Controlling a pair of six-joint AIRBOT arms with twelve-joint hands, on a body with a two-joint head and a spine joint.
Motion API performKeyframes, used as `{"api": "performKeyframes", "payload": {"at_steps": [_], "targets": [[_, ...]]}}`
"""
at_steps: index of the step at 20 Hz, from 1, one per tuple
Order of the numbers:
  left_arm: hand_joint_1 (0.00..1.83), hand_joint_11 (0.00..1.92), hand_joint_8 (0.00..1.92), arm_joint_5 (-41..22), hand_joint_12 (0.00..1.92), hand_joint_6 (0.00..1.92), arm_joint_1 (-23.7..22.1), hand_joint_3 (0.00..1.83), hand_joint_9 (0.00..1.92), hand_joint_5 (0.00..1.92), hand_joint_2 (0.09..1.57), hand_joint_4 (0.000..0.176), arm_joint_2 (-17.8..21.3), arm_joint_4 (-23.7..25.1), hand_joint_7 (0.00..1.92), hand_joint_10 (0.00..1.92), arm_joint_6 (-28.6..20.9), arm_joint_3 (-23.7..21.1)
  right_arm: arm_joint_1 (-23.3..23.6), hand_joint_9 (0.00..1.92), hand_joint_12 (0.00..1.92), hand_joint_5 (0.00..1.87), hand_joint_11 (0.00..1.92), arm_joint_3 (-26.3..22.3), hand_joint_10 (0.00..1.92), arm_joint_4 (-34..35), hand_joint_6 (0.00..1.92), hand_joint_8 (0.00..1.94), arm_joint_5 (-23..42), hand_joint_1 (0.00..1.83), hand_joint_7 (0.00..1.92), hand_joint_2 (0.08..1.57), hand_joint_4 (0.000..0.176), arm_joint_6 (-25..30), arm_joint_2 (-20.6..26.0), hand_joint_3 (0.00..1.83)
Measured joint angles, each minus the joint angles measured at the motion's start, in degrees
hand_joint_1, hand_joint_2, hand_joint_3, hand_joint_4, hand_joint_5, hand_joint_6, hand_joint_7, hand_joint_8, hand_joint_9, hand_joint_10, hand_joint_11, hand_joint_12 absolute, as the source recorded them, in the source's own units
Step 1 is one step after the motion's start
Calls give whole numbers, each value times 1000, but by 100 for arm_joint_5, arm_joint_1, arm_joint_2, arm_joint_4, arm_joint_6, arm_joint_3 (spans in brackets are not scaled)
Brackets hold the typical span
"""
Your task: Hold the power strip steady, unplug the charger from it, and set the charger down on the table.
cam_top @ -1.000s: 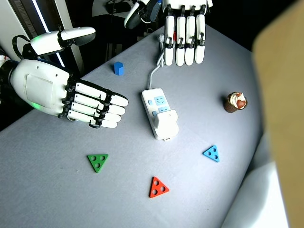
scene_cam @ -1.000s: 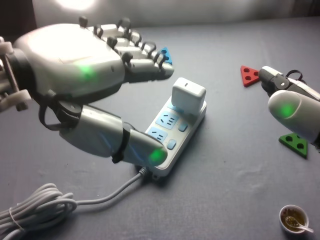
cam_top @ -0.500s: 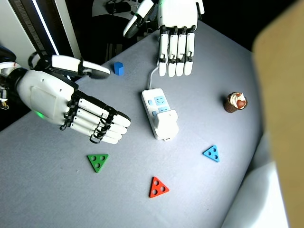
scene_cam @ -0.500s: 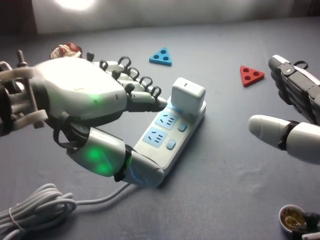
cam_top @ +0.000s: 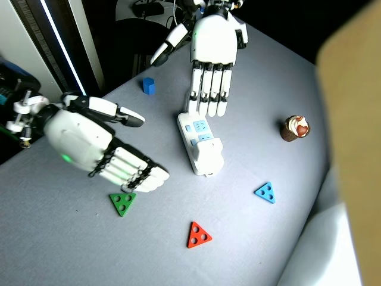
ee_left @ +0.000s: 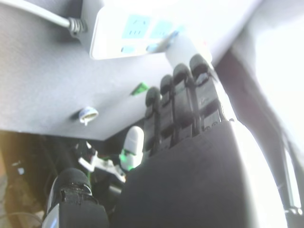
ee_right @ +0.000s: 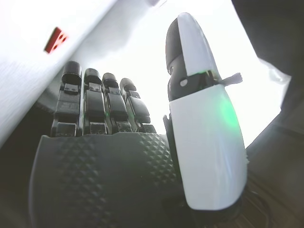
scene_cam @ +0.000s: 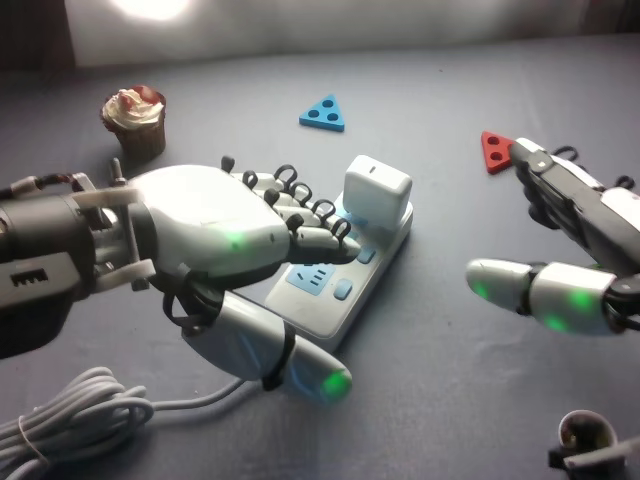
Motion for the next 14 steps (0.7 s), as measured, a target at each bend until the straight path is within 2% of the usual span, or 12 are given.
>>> {"api": "performKeyframes", "payload": {"at_steps": [3, 10, 14], "targets": [[0, 73, 2, -55, 172, 4, 81, 3, 158, 192, 943, 0, -249, -2, 182, 2, 24, 94, 262, 66, 353, 53, 0, 245, 0, 190, 1, 2, -72, 1070, 37, 1083, 0, -177, -234, 7], [0, 51, 4, -57, 157, 5, 142, 0, 147, 177, 935, 0, -393, -7, 165, 5, 186, 339, 535, 19, 205, 7, 0, 664, 1, 188, 0, 0, -284, 1028, 1, 1124, 0, -409, -662, 5], [0, 71, 4, -26, 164, 4, 177, 0, 150, 181, 937, 0, -472, -7, 171, 4, 234, 448, 535, 53, 275, 37, 0, 811, 2, 229, 0, 5, -323, 1038, 34, 1103, 0, -435, -774, 0]]}}
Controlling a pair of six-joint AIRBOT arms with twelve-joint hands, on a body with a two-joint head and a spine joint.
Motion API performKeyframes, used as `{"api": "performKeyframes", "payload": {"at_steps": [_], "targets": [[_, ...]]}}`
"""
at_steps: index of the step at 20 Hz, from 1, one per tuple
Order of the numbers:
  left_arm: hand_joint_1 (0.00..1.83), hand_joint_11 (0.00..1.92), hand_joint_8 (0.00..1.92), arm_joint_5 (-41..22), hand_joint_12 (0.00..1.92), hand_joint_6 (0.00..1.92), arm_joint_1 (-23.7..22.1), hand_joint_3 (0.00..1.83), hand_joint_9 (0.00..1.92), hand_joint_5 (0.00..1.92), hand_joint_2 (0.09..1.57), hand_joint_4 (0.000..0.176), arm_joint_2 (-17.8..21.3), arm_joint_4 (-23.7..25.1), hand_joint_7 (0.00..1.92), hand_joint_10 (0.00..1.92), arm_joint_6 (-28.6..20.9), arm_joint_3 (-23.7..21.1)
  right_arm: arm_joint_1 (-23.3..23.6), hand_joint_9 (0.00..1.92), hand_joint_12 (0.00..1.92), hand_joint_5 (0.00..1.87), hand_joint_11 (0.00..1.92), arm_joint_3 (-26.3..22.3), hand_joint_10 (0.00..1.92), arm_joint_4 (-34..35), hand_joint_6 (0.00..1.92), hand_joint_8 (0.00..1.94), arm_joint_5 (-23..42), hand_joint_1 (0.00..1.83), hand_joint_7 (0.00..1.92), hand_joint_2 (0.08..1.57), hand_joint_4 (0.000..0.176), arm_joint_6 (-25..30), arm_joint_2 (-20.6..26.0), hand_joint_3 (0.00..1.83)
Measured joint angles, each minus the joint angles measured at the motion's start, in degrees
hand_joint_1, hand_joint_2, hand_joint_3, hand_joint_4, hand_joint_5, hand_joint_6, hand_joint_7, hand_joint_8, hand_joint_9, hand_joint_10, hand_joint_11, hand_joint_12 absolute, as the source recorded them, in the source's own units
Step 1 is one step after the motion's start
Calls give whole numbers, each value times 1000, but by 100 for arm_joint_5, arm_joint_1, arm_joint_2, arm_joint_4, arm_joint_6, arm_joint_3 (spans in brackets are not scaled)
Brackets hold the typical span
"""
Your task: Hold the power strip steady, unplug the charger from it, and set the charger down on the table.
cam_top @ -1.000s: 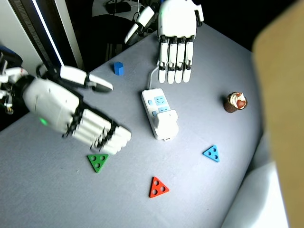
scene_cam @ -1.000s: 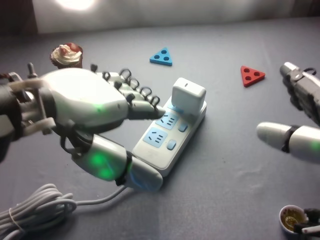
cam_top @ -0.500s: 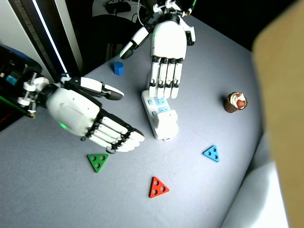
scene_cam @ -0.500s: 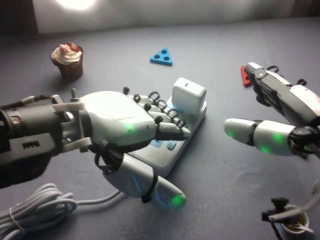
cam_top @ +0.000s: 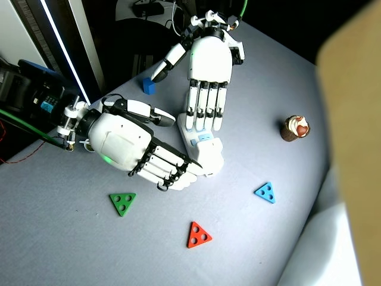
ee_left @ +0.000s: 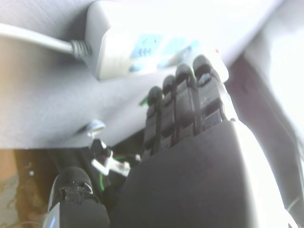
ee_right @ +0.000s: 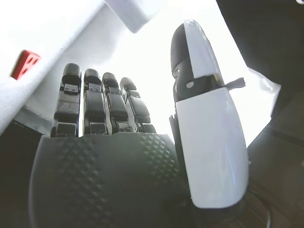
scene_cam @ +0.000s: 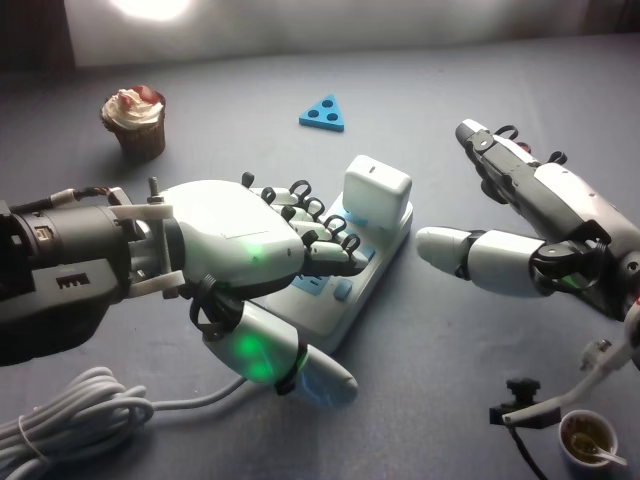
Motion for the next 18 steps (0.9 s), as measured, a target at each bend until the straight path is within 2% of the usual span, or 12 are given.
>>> {"api": "performKeyframes", "payload": {"at_steps": [5, 8, 12, 15, 18], "targets": [[0, 70, 8, -63, 159, 8, 197, 0, 154, 183, 933, 0, -214, 0, 174, 5, 2, 181, 28, 78, 373, 59, 0, 81, 3, -2, 2, 2, -13, 1087, 54, 1090, 0, -42, -122, 0], [0, 61, 4, -151, 153, 6, 201, 0, 144, 186, 933, 0, -332, -2, 170, 2, 9, 321, 37, 64, 317, 35, 0, 181, 1, -11, 0, 1, -13, 1084, 37, 1089, 0, -57, -199, 0], [0, 67, 5, -203, 154, 5, 212, 1, 154, 187, 937, 0, -490, 0, 176, 5, 24, 420, 142, 74, 379, 54, 0, 313, 0, 125, 2, 0, -44, 1092, 50, 1081, 0, -101, -339, 1], [0, 62, 4, -291, 149, 5, 282, 0, 156, 191, 936, 0, -505, -20, 180, 4, 22, 437, 387, 69, 363, 60, 0, 426, 3, 496, 3, 5, -127, 1105, 45, 1079, 0, -227, -490, 0], [0, 63, 4, -378, 148, 4, 358, 0, 156, 190, 932, 0, -509, -101, 179, 3, 22, 437, 424, 71, 301, 48, 0, 507, 3, 514, 1, 4, -133, 1097, 48, 1090, 0, -278, -603, 3]]}}
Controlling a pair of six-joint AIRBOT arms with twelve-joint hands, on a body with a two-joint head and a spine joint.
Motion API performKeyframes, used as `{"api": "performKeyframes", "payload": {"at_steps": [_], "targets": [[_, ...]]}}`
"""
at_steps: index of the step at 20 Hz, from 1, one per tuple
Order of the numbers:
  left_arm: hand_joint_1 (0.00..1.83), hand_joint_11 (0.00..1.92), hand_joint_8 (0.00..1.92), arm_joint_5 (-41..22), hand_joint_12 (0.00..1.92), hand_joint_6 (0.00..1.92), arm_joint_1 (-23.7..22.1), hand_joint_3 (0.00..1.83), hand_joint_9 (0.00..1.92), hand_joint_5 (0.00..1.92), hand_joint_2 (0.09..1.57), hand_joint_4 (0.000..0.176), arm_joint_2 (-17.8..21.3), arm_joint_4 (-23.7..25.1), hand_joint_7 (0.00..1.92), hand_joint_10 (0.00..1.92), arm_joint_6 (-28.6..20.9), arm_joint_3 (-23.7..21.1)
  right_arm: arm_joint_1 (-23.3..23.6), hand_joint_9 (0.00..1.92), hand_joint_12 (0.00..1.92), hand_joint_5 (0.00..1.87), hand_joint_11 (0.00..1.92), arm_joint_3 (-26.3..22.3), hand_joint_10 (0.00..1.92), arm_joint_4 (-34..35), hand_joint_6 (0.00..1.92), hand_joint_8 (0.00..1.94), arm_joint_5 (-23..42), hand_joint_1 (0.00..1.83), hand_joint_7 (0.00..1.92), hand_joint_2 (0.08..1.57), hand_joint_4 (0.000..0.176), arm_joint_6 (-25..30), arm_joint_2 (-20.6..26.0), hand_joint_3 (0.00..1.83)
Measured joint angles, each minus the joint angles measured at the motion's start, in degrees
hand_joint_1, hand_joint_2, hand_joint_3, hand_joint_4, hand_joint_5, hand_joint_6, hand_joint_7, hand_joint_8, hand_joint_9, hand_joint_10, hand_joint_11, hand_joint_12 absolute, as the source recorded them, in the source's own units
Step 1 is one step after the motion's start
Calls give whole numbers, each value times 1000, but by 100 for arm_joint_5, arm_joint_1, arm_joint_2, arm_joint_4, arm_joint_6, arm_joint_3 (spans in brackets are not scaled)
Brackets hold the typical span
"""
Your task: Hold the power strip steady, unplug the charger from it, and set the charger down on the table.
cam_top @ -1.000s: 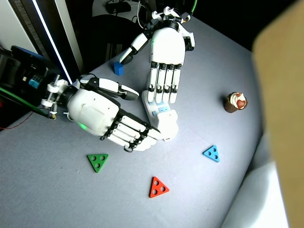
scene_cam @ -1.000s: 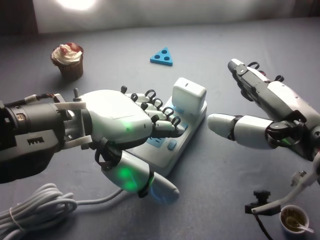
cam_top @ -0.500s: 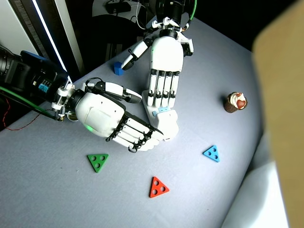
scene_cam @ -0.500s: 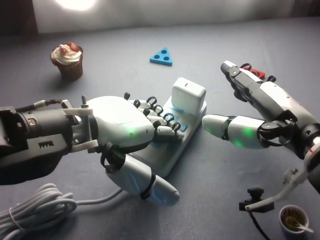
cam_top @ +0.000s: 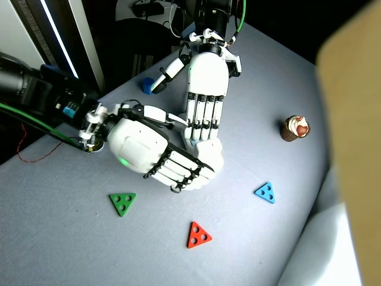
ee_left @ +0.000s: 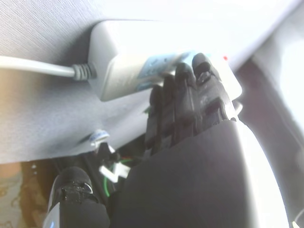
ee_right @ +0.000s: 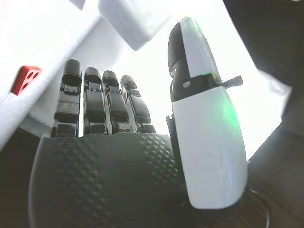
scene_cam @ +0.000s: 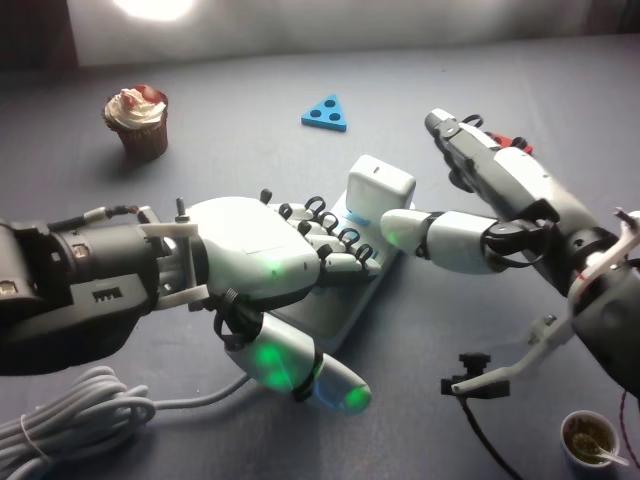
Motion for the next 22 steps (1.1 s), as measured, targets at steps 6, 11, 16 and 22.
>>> {"api": "performKeyframes", "payload": {"at_steps": [6, 11, 16, 22], "targets": [[0, 76, 0, -116, 150, 1, 68, 0, 156, 176, 933, 0, 0, -52, 172, 2, -4, -2, 4, 81, 327, 44, 0, 151, 1, 24, 2, 4, -13, 1079, 55, 1092, 0, -70, -160, 4], [0, 73, 2, -140, 144, 3, 122, 2, 151, 183, 940, 0, 35, -70, 172, 3, -33, -61, 74, 118, 470, 73, 0, 319, 1, 33, 0, 1, -31, 1053, 81, 1093, 0, -92, -330, 4], [0, 68, 7, -142, 137, 3, 122, 3, 170, 191, 945, 0, 61, -70, 192, 7, -46, -70, 175, 136, 527, 121, 0, 525, 5, 186, 8, 6, -42, 1023, 109, 1097, 0, -146, -496, 0], [0, 62, 2, -173, 132, 2, 157, 0, 163, 193, 938, 0, 103, -70, 188, 1, -61, -114, 199, 190, 611, 167, 0, 763, 0, 190, 0, 0, -122, 1000, 179, 1121, 0, -210, -654, 5]]}}
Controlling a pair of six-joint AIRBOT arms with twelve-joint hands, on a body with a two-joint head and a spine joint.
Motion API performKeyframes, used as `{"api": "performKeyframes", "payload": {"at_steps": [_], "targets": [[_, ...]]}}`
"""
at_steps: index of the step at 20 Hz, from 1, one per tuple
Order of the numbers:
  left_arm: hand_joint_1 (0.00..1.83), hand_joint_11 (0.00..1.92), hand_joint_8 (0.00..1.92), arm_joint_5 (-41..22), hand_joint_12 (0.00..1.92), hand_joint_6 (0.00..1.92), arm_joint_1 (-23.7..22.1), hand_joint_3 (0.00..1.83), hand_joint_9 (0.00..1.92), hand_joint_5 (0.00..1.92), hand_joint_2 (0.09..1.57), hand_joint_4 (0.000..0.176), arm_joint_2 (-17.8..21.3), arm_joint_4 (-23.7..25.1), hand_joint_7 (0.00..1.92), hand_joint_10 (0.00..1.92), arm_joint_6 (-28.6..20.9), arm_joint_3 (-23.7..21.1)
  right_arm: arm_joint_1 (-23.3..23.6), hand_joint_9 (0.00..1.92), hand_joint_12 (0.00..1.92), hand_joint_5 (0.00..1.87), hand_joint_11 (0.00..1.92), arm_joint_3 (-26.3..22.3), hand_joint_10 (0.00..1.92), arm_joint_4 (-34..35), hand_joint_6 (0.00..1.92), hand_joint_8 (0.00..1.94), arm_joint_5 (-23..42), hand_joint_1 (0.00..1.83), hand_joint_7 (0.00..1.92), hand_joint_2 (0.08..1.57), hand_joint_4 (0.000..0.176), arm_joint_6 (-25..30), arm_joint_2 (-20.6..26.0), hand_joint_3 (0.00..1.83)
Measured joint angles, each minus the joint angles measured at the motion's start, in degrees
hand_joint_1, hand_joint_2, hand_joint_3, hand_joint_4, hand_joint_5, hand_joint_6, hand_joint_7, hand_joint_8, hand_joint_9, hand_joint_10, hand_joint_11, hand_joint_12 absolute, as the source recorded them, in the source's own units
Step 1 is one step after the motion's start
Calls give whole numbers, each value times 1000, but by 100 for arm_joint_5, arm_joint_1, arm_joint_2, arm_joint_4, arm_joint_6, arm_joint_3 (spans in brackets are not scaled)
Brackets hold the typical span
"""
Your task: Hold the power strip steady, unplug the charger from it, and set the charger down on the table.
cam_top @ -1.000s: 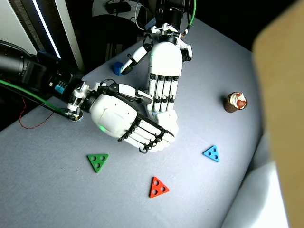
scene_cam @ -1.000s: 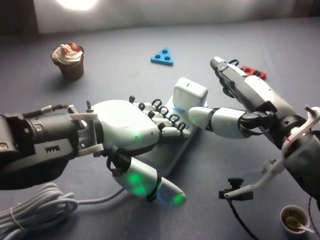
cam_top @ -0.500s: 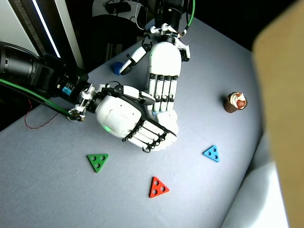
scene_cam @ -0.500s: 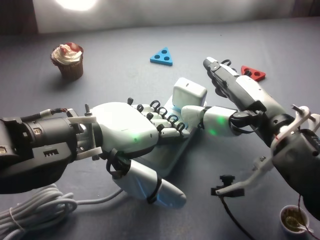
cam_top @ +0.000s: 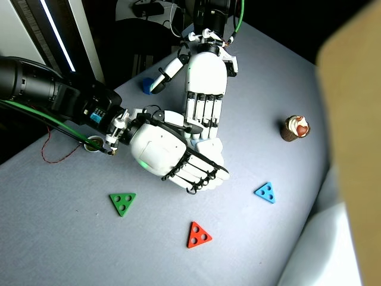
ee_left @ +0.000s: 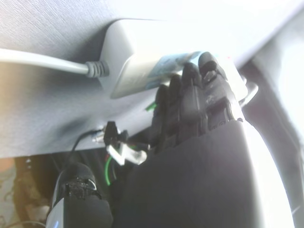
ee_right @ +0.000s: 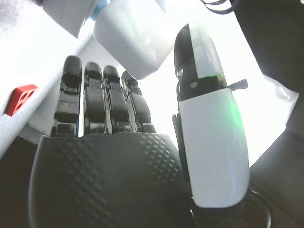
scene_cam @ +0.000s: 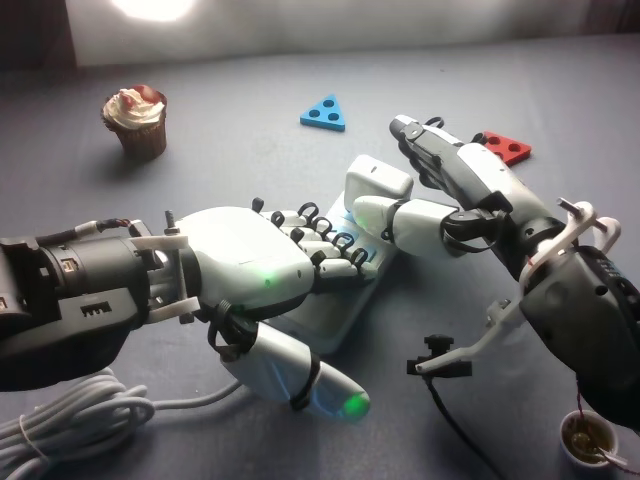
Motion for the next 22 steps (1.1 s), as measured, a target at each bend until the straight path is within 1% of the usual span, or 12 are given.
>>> {"api": "performKeyframes", "payload": {"at_steps": [2, 3, 7, 11, 13, 14, 15, 16, 18, 19, 20, 22], "targets": [[0, 78, 1, -2, 138, 1, 0, 1, 166, 191, 938, 0, 11, 0, 188, 2, -7, 0, 11, 263, 696, 262, 19, 57, 4, 0, 4, 3, -28, 1028, 271, 1122, 0, -22, -44, 1], [0, 79, 6, -4, 138, 5, 0, 0, 168, 190, 937, 0, 20, 0, 186, 6, -9, 0, 11, 350, 727, 349, 99, 127, 11, 0, 8, 8, -48, 1067, 363, 1110, 0, -44, -83, 0], [0, 94, 5, -2, 143, 4, 0, 0, 171, 190, 931, 0, 24, -4, 188, 6, -28, 0, 11, 412, 736, 387, 156, 238, 10, -24, 4, 6, -94, 1055, 420, 1142, 0, -81, -162, 3], [0, 85, 5, -9, 137, 6, 7, 0, 171, 195, 936, 0, 31, -17, 191, 4, -76, 0, 13, 686, 723, 622, 409, 332, 8, -4, 4, 5, -107, 1138, 674, 1103, 0, -131, -227, 0], [0, 92, 5, -33, 139, 5, 28, 0, 173, 197, 931, 0, 31, -20, 192, 4, -90, 0, 24, 799, 767, 747, 510, 374, 9, -2, 7, 8, -74, 1174, 810, 1098, 0, -149, -238, 0], [0, 93, 5, -35, 139, 6, 31, 0, 178, 201, 933, 0, 31, -26, 196, 5, -92, 0, 24, 901, 784, 910, 608, 378, 29, -2, 818, 21, -44, 1157, 911, 1139, 0, -155, -238, 0], [0, 93, 5, -50, 139, 6, 35, 0, 178, 201, 933, 0, 31, -28, 196, 5, -92, 0, 35, 901, 784, 910, 608, 380, 29, 4, 818, 21, -39, 1157, 911, 1139, 0, -168, -238, 0], [0, 98, 6, -66, 141, 6, 50, 0, 182, 203, 932, 0, 31, -48, 199, 6, -92, 0, 35, 935, 792, 880, 637, 380, 27, 11, 1067, 18, -17, 1140, 940, 1158, 0, -186, -236, 2], [0, 83, 0, -92, 134, 2, 96, 2, 166, 192, 940, 0, 31, -68, 185, 0, -92, 0, 35, 995, 856, 915, 662, 380, 11, 11, 1062, 7, 2, 1149, 1002, 1143, 0, -219, -238, 1], [0, 95, 3, -94, 139, 6, 101, 1, 172, 203, 936, 0, 31, -68, 191, 3, -92, 0, 35, 1036, 882, 960, 683, 380, 7, 2, 1050, 594, 4, 1213, 1071, 1107, 0, -219, -238, 0], [0, 88, 2, -114, 136, 4, 101, 1, 169, 199, 937, 0, 37, -70, 190, 1, -92, 0, 35, 1063, 890, 950, 706, 380, 7, -4, 1064, 783, 22, 1220, 1056, 1107, 15, -243, -236, 3], [0, 99, 3, -120, 140, 5, 109, 2, 171, 203, 941, 0, 37, -70, 194, 2, -94, 0, 35, 1115, 887, 994, 751, 380, 11, -46, 975, 798, 46, 1229, 1082, 1092, 32, -267, -232, 0]]}}
